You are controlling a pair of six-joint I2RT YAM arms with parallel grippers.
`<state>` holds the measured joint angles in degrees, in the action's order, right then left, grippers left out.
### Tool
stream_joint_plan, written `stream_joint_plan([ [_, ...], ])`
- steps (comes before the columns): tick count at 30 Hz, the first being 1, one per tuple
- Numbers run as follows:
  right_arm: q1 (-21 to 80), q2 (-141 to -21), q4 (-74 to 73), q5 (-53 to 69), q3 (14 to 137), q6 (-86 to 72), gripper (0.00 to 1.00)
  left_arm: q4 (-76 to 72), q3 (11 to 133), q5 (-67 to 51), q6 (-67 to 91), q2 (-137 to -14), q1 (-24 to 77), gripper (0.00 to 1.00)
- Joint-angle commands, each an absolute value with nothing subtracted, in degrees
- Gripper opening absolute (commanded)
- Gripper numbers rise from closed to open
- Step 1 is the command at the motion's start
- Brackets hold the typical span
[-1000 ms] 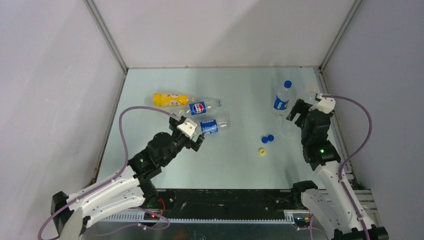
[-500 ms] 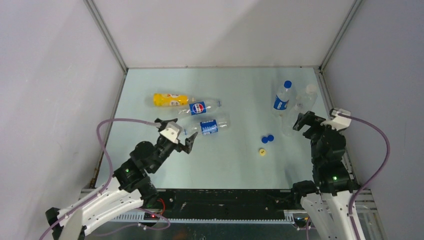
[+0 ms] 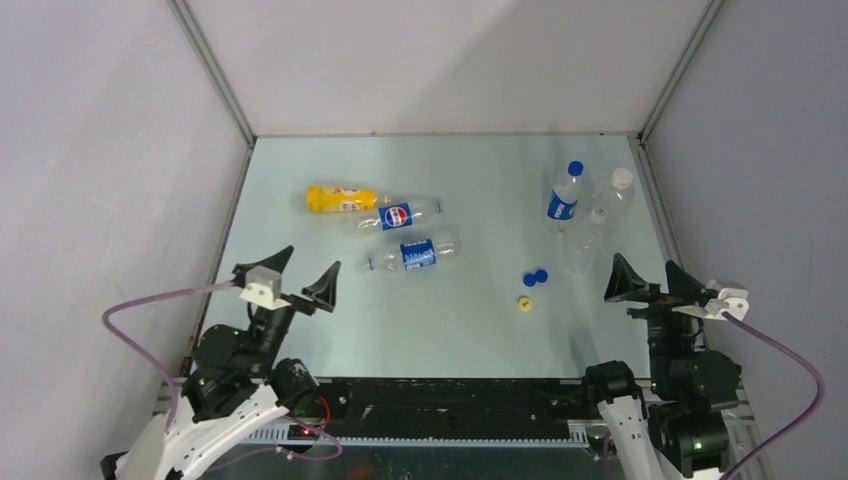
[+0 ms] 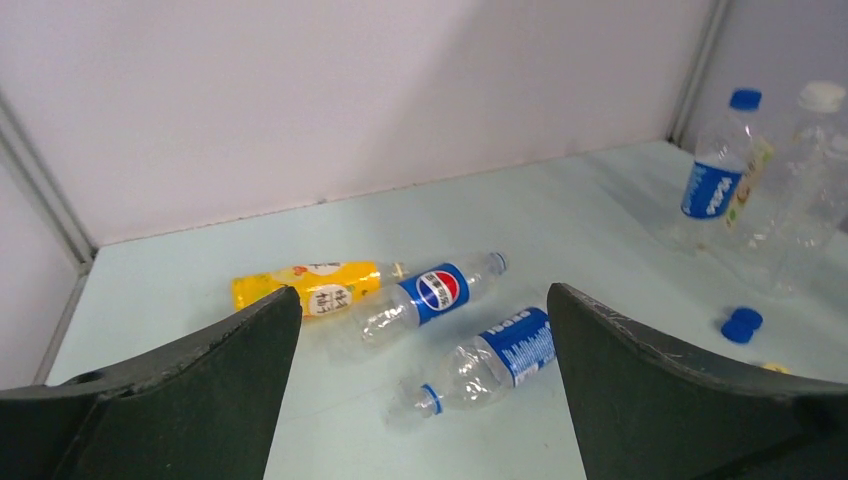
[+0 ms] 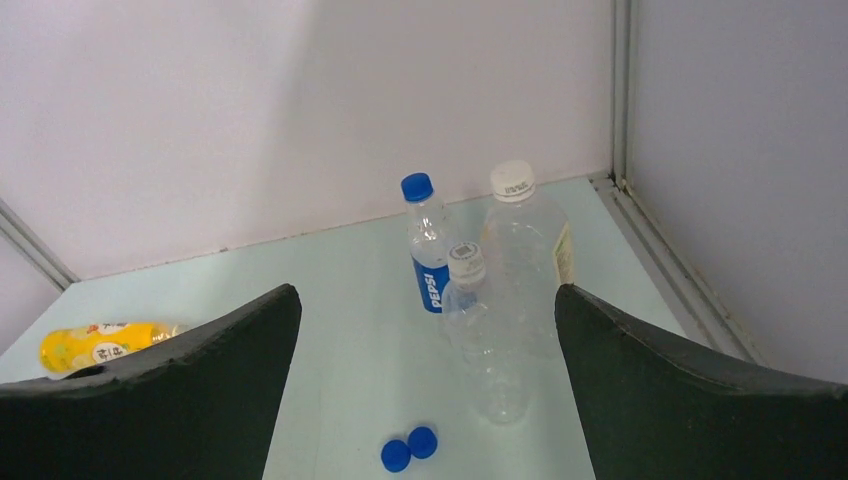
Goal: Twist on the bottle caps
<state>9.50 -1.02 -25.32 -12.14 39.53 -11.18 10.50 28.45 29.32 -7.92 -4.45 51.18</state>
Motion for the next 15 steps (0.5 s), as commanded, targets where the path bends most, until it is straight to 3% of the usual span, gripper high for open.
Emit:
stream_joint_plan([
  [1, 9.31, 3.38, -32.31, -15.16, 45.09, -13.54, 0.99, 15.43, 32.43, 34.73, -6.04, 0.62, 50.82, 1.0],
  [8, 9.26, 4.14, -37.6, -10.79, 50.64, -10.53, 1.0, 17.73, 32.92, 37.8, -1.2, 10.47, 50.83, 1.0],
  [15, 9.29, 4.63, -39.16, -9.92, 52.3, -11.24, 0.99, 18.41, 31.54, 37.15, -0.35, 12.25, 50.85, 1.0],
])
